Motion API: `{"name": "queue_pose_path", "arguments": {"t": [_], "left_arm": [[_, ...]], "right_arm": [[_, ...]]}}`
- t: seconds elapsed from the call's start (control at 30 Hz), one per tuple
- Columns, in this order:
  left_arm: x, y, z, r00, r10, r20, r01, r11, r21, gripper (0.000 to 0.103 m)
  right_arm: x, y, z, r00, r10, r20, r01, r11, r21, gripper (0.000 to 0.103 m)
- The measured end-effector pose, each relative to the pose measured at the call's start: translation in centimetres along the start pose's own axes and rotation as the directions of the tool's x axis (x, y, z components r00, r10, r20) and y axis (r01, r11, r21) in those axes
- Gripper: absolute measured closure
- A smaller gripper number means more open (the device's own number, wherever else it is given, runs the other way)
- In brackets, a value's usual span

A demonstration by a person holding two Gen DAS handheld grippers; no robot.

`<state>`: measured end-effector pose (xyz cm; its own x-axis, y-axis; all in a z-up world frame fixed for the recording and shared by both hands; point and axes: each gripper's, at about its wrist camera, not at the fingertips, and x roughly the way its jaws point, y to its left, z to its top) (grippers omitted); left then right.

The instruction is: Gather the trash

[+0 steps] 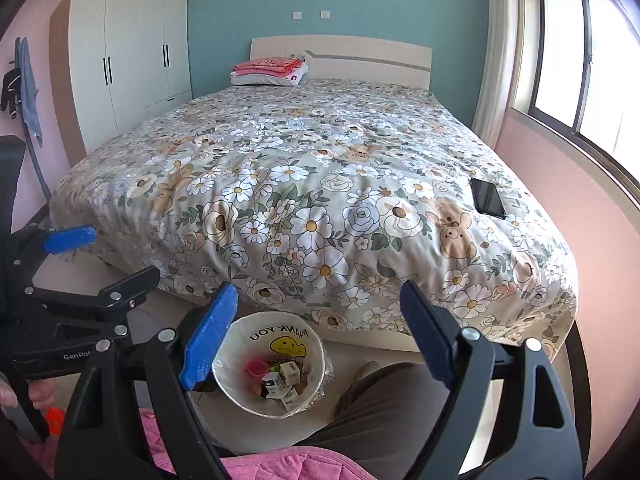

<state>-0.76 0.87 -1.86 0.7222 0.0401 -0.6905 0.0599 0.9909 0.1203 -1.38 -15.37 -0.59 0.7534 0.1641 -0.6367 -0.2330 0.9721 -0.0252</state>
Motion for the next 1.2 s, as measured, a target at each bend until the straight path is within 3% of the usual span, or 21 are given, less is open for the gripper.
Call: {"name": "queue_pose_path", "arguments": {"t": [0.4, 1.2], "left_arm": [[0.6, -0.4, -0.2, 0.998, -0.049, -0.028, 0.049, 0.999, 0.003, 0.009], [0.6, -0.3, -0.1, 0.998, -0.05, -0.025, 0.05, 0.999, 0.005, 0.009]], "right_arm": [[0.3, 1.0, -0.1, 1.0, 0.015, -0.02, -0.016, 0.999, -0.033, 0.021], [0.5, 1.2, 0.0, 0.999, 0.029, -0.032, -0.03, 0.999, -0.033, 0.021]]}}
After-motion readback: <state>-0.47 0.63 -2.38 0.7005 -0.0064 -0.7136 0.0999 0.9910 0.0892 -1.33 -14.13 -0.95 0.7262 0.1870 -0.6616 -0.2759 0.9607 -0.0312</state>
